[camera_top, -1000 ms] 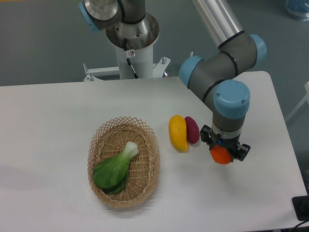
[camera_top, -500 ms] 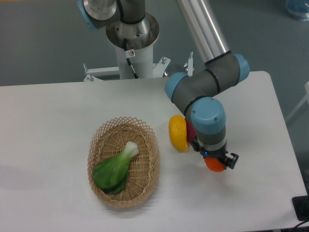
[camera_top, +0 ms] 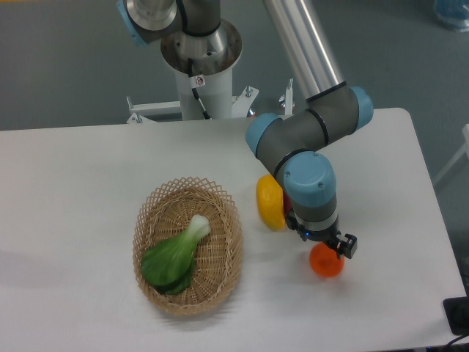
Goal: Place the orange on the table
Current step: 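Open the gripper to release the orange onto the table, then raise the open gripper up and away from the orange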
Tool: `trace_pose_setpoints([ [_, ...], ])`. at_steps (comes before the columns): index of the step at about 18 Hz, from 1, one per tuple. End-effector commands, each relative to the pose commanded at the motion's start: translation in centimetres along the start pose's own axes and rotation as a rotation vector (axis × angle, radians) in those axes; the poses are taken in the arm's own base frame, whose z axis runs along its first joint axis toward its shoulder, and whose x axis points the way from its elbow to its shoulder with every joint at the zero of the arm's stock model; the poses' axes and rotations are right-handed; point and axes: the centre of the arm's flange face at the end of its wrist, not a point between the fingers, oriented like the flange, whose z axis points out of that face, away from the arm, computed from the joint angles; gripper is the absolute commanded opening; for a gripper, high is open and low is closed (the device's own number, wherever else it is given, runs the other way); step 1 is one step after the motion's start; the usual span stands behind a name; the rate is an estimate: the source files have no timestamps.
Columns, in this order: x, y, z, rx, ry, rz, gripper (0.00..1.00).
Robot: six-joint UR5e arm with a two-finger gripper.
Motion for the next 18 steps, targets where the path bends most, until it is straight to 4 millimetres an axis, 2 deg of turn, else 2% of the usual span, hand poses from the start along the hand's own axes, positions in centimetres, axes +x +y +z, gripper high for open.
trace_pose_setpoints([
  [1, -0.1, 0.1, -0.2, 0.003, -0.003, -0.004, 1.0],
  [3, -0.9, 0.9, -1.8, 0.036, -0.014, -0.037, 1.0],
  [6, -2.7, 2.7, -3.4, 0.186, 0.028, -0.101, 1.0],
  [8, -2.9, 3.3, -3.2, 0.19, 0.036, -0.111, 1.0],
  [11, -5.3, 6.1, -3.6, 0.176, 0.038, -0.142, 1.0],
  [12, -5.8, 6.5, -3.9, 0.157, 0.083, -0.144, 1.0],
  [15, -7.4, 6.6, -5.3, 0.13, 0.143, -0.12, 1.0],
  [18, -8.1, 6.4, -5.2, 0.126, 0.153, -0.116, 1.0],
])
